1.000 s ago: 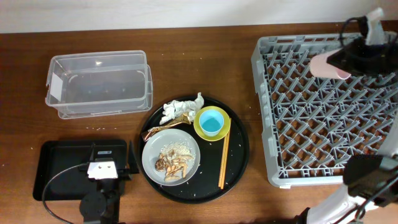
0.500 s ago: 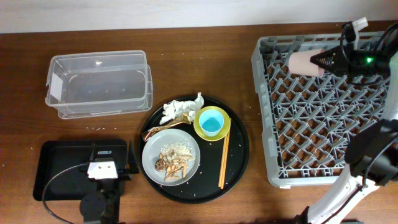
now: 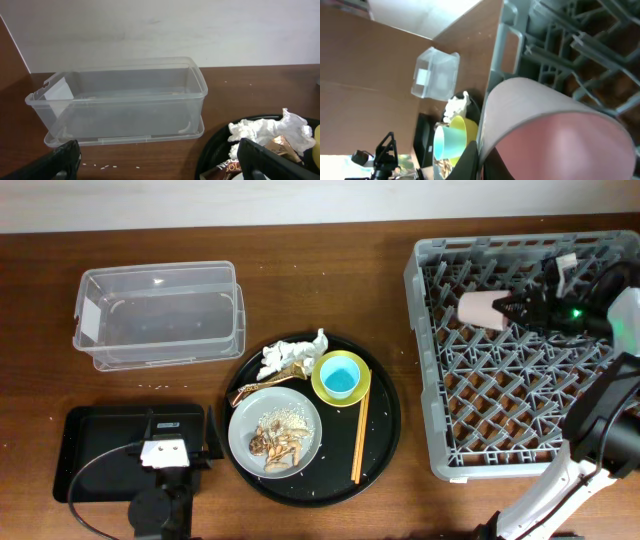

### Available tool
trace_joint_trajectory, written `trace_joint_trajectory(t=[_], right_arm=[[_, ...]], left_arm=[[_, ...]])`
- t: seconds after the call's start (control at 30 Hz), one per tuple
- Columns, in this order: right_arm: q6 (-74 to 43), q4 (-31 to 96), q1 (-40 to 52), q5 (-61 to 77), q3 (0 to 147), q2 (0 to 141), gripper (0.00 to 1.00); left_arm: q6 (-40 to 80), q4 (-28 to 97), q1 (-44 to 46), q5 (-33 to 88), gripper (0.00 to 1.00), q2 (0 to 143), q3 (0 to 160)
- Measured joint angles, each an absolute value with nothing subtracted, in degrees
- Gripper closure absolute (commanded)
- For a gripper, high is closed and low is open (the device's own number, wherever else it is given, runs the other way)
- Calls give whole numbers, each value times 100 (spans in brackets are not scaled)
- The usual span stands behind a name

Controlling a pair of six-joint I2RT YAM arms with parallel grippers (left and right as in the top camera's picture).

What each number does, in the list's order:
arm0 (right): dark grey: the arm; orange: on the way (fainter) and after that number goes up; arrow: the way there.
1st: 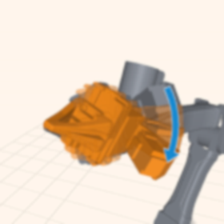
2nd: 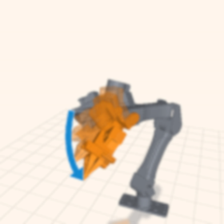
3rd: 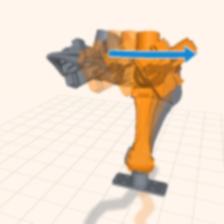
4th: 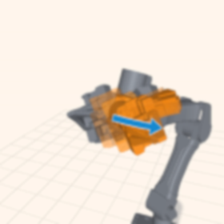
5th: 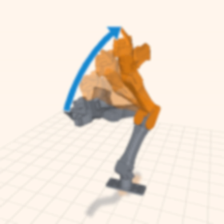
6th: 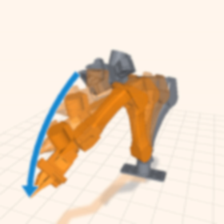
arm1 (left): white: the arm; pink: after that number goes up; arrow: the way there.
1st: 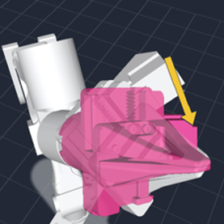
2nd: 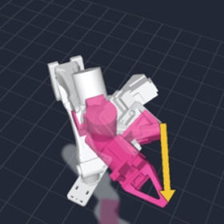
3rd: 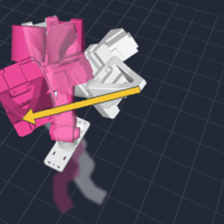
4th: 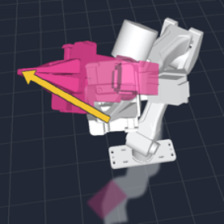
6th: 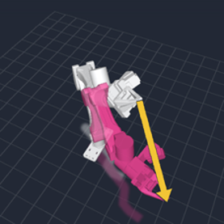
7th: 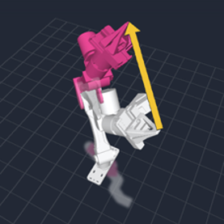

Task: Sort waste into correct bins and load items into the dishwasher rack
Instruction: 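Lower the pink cup into the rack and open the right gripper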

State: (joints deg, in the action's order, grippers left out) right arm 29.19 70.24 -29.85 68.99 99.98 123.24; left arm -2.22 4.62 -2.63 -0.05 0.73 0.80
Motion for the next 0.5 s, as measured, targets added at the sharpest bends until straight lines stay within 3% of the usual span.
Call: trace_joint_trajectory(t=[0.5], right_arm=[[2897, 6816, -2980, 6969, 9760, 12324, 94]], left_arm=[[-222, 462, -263, -5, 1, 73, 80]])
